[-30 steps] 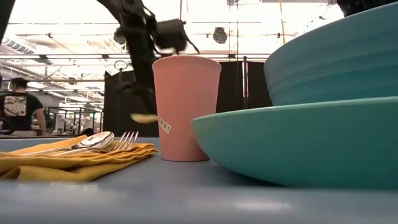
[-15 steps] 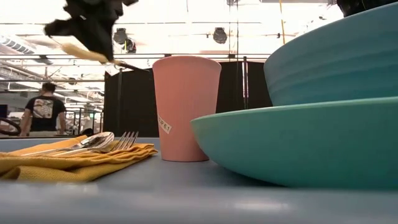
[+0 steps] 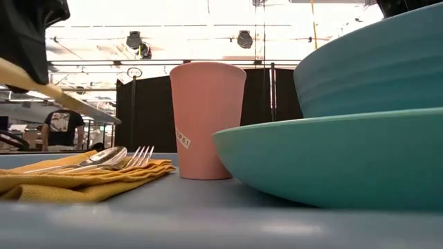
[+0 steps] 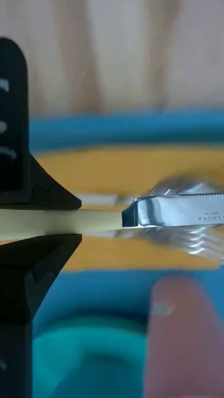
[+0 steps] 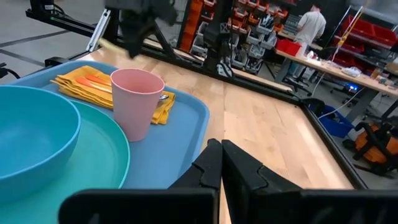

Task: Set up tray
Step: Put the yellow knife to the left of the orange spoon on the yellow napkin on the blue serving tray

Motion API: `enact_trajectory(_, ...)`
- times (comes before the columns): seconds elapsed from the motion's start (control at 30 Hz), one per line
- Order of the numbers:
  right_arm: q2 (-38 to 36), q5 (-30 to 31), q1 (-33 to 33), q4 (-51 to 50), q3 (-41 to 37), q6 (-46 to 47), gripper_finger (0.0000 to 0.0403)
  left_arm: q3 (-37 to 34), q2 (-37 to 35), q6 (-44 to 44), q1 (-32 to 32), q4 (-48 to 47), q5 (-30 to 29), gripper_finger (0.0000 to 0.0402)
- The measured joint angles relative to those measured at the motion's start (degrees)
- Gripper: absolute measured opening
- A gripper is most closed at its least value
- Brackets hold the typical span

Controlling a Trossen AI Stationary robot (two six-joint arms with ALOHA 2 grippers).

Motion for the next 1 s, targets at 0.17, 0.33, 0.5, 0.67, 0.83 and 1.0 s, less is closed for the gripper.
enact_trajectory(0.17,0.00,0.00,0.00,2.63,0.00,-1.60,0.0000,0.00,5.50,-1.21,-0.62,13.29,-5.77,0.0050)
enact_trajectory(0.33,-0.01,-0.21,-0.01,4.28,0.00,-2.62,0.0000,3.90,9.36,-0.96,-0.64,12.49,-11.26,0.0050)
enact_trajectory(0.5,0.02,-0.20,0.00,4.08,0.00,-2.97,0.0000,11.79,11.58,-3.37,-0.33,-0.24,-10.65,0.0050)
enact_trajectory(0.67,0.03,-0.20,-0.01,2.84,0.00,-2.95,0.0000,16.50,14.65,-3.72,0.90,-4.77,-6.64,0.0050)
enact_trajectory(0.83,0.02,-0.20,-0.02,3.39,-0.71,-3.13,0.0000,18.85,16.18,-4.32,1.08,-14.15,-0.97,0.0050)
enact_trajectory(1.0,0.04,-0.20,-0.02,3.40,-0.90,-3.15,0.0000,20.34,14.68,-4.84,0.14,-24.15,4.29,0.0050)
